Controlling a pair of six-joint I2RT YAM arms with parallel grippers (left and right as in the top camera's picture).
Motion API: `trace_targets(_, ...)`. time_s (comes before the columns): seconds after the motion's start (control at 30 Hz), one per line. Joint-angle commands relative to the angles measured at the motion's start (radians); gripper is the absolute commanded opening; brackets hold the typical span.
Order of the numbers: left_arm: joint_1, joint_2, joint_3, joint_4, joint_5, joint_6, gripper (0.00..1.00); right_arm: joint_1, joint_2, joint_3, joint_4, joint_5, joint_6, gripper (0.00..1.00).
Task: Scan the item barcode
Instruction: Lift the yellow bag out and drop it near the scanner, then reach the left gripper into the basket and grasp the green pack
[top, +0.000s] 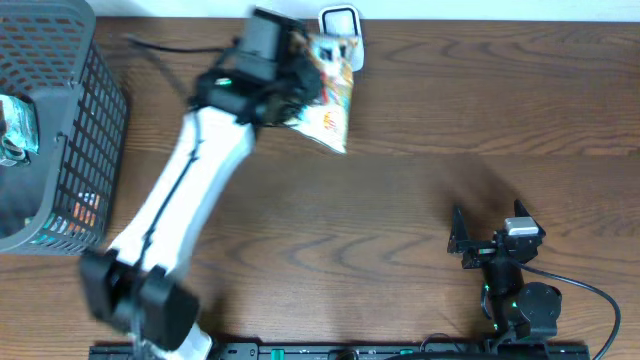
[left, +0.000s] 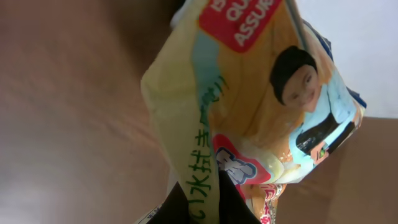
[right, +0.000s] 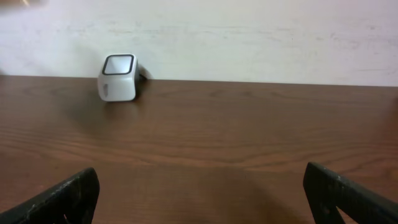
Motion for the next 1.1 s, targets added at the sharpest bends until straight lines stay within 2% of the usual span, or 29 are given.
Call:
trace_targets(0.0, -0.074, 0.109, 0.000, 0.019, -0.050, -0.237, 0.07, -0.008, -0.005, -0.001, -0.004, 0.004, -0.011, 0.99)
trace_targets(0.07, -0.109, 0.164, 0.000, 0.051, -0.050, -0.244, 0.07, -0.008, -0.005, -0.001, -0.004, 0.004, -0.011, 0.99)
trace_targets(0.2, -0.169, 0.254, 0.000, 0.119, -0.050, -0.243, 0.30, -0.008, -0.005, -0.001, -0.004, 0.004, -0.011, 0.99)
trace_targets(0.33, -0.187, 0.272, 0.000, 0.129, -0.050, -0.225, 0.46, -0.008, -0.005, -0.001, -0.004, 0.004, -0.011, 0.99)
trace_targets(0.43, -0.180, 0.262, 0.003, 0.166, -0.049, -0.122, 0.48, -0.008, -0.005, -0.001, -0.004, 0.004, -0.011, 0.99)
trace_targets(0.67, -0.096, 0.085, 0.010, 0.237, -0.050, 0.246, 0.52, -0.008, -0.005, -0.001, -0.004, 0.004, -0.011, 0.99)
trace_targets(0.7, -0.045, 0.006, 0.010, 0.251, -0.058, 0.381, 0.56, -0.008, -0.005, -0.001, -0.004, 0.004, -0.011, 0.99)
trace_targets(0.8, 0.050, -0.101, 0.010, 0.250, -0.074, 0.530, 0.62, -0.008, -0.005, -0.001, -0.004, 0.004, -0.011, 0.99)
trace_targets(0.83, 0.120, -0.157, 0.010, 0.250, -0.080, 0.572, 0.67, -0.008, -0.005, -0.001, -0.004, 0.004, -0.011, 0.99)
trace_targets(0.97, 0.362, -0.273, 0.010, 0.250, -0.080, 0.581, 0.72, -0.008, -0.005, -0.001, -0.004, 0.004, -0.011, 0.99)
trace_targets(1.07, 0.605, -0.309, 0.010, 0.230, -0.080, 0.581, 0.73, -0.008, -0.005, -0.001, -0.004, 0.004, -0.011, 0.99)
